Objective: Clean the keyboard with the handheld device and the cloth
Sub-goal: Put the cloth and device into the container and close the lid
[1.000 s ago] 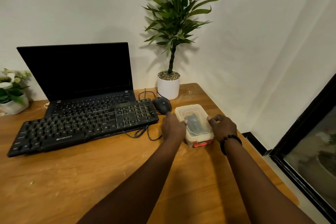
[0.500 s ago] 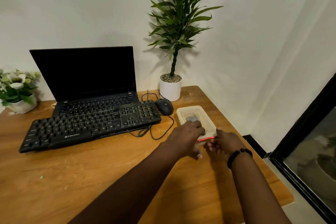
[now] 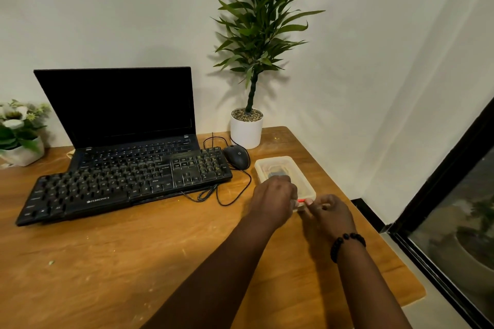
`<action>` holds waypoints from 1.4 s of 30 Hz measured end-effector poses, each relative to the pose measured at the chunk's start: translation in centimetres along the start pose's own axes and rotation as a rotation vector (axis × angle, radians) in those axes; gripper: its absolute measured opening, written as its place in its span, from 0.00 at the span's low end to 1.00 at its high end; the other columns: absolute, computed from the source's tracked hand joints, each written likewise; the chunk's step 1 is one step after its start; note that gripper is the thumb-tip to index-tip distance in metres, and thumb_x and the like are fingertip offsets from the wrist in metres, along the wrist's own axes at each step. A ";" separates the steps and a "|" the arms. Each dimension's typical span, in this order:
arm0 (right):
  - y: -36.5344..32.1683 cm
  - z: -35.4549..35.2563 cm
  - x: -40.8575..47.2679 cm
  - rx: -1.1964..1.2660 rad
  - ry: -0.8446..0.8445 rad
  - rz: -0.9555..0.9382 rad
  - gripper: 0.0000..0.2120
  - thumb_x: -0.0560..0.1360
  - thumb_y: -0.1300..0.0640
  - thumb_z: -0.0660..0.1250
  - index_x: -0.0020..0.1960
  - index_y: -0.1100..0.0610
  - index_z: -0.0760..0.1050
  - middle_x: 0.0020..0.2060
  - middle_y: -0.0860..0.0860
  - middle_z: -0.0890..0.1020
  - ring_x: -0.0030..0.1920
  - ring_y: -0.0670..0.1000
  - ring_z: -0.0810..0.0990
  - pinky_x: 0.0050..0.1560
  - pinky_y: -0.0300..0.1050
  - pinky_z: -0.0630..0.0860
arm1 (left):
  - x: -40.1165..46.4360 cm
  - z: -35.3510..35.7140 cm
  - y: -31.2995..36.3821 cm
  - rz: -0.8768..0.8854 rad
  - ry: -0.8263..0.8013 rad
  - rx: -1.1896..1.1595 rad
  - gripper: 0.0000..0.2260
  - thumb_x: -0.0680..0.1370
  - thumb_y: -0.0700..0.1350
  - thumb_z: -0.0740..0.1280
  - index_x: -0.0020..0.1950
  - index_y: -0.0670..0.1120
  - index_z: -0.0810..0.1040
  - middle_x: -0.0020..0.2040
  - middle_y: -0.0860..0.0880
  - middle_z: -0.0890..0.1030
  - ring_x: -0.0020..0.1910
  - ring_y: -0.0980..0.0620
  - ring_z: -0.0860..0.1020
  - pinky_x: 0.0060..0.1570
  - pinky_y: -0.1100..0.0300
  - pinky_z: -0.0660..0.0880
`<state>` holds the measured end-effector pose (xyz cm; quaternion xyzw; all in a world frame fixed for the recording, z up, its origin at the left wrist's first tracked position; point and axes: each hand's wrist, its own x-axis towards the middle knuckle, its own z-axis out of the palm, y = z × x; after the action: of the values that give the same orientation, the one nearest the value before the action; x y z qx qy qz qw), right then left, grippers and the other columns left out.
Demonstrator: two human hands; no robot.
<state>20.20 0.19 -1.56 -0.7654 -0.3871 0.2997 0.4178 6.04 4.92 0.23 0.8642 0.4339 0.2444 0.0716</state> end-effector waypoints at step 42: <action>-1.7 3.3 1.4 -0.580 -0.040 -0.597 0.15 0.80 0.50 0.59 0.63 0.48 0.77 0.64 0.42 0.75 0.63 0.43 0.72 0.66 0.47 0.70 | 9.7 4.1 -8.0 -0.190 0.163 -0.110 0.13 0.78 0.34 0.65 0.59 0.43 0.83 0.57 0.43 0.80 0.57 0.44 0.77 0.57 0.49 0.75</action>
<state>17.74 3.33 -1.82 -0.6996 -0.6683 0.0589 0.2458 7.17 17.82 -2.52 0.7912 0.5042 0.3294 0.1062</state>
